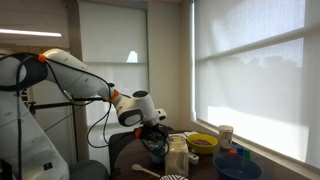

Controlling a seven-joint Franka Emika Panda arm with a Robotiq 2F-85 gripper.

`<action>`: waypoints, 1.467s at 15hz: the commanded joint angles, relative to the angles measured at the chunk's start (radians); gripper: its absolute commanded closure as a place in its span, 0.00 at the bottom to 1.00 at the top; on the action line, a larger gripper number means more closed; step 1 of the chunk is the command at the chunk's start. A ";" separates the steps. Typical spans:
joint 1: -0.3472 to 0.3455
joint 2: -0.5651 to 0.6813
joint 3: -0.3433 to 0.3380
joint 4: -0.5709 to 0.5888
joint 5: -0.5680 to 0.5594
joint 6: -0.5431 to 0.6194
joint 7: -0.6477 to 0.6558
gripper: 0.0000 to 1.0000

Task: Put the middle blue ladle in the blue ladle on the right and then pick up the smaller ladle on the left and put it in the blue ladle on the right

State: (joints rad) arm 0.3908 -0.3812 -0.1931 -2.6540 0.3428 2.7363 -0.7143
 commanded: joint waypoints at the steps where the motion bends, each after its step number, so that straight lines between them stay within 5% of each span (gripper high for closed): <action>1: 0.028 0.017 -0.022 0.015 0.046 0.001 -0.087 0.13; 6: 0.041 -0.014 -0.046 0.009 0.089 -0.019 -0.180 0.05; 19: 0.021 -0.049 -0.041 0.005 0.127 -0.141 -0.383 0.01; 22: 0.013 -0.050 -0.037 0.005 0.127 -0.149 -0.394 0.33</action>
State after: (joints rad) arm 0.4161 -0.4192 -0.2397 -2.6540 0.4372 2.6160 -1.0573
